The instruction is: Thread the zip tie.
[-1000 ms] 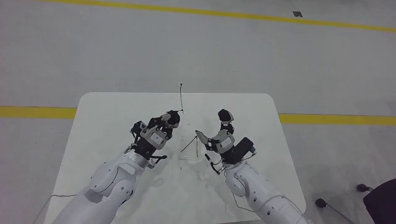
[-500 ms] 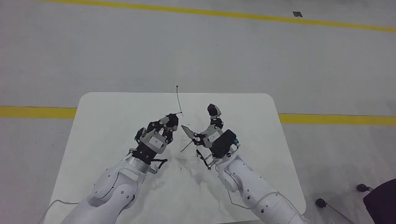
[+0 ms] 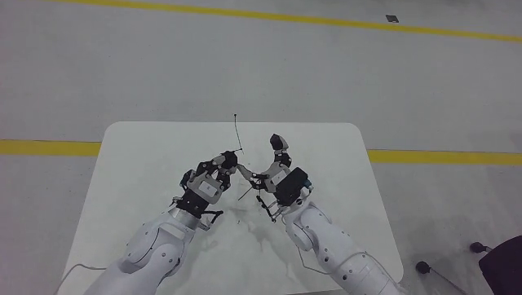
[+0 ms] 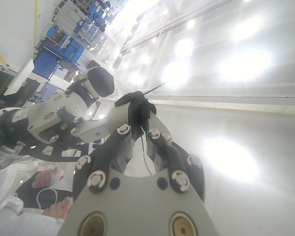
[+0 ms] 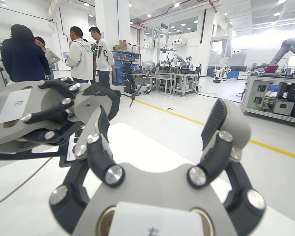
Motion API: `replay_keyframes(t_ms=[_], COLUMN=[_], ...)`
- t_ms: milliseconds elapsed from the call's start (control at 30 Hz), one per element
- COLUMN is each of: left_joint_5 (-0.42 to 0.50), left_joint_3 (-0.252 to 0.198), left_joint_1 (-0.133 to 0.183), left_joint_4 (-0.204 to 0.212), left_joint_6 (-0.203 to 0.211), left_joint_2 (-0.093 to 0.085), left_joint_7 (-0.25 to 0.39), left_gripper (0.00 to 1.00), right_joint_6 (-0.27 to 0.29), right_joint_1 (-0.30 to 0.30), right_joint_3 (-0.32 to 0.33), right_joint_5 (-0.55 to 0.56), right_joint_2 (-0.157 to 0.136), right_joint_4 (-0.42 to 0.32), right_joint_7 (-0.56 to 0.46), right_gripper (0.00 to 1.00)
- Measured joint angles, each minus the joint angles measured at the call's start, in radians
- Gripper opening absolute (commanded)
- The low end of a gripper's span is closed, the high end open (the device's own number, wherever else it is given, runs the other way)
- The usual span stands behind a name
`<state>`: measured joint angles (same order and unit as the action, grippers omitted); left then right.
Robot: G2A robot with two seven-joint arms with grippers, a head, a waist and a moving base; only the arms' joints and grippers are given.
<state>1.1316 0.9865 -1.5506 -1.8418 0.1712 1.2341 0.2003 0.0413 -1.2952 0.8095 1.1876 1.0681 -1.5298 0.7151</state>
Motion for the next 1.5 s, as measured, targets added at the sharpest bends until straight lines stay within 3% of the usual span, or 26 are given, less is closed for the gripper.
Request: replay_keyframes(t_ms=[67, 100, 667, 900, 1500], left_joint_5=[0.000, 0.000, -0.002, -0.007, -0.016], left_joint_3=[0.000, 0.000, 0.002, 0.005, 0.006], left_joint_1=[0.001, 0.001, -0.009, -0.013, -0.018], left_joint_4=[0.002, 0.002, -0.005, -0.007, -0.006], left_joint_6=[0.000, 0.000, -0.003, -0.005, -0.018], left_joint_2=[0.001, 0.002, 0.010, 0.013, 0.019], left_joint_7=[0.002, 0.003, 0.002, 0.003, 0.009], left_gripper=[0.00, 0.00, 0.00, 0.00, 0.00], right_joint_6=[0.002, 0.003, 0.037, 0.056, 0.092], right_joint_1=[-0.001, -0.002, -0.031, -0.035, -0.050], right_joint_3=[0.003, 0.004, 0.039, 0.042, 0.064], right_joint_5=[0.005, 0.008, 0.048, 0.060, 0.092], right_joint_2=[0.005, 0.007, 0.033, 0.045, 0.070], right_joint_4=[0.001, 0.001, 0.003, 0.006, 0.015], right_joint_7=[-0.006, -0.007, -0.029, -0.033, -0.043], right_gripper=[0.56, 0.50, 0.39, 0.25, 0.11])
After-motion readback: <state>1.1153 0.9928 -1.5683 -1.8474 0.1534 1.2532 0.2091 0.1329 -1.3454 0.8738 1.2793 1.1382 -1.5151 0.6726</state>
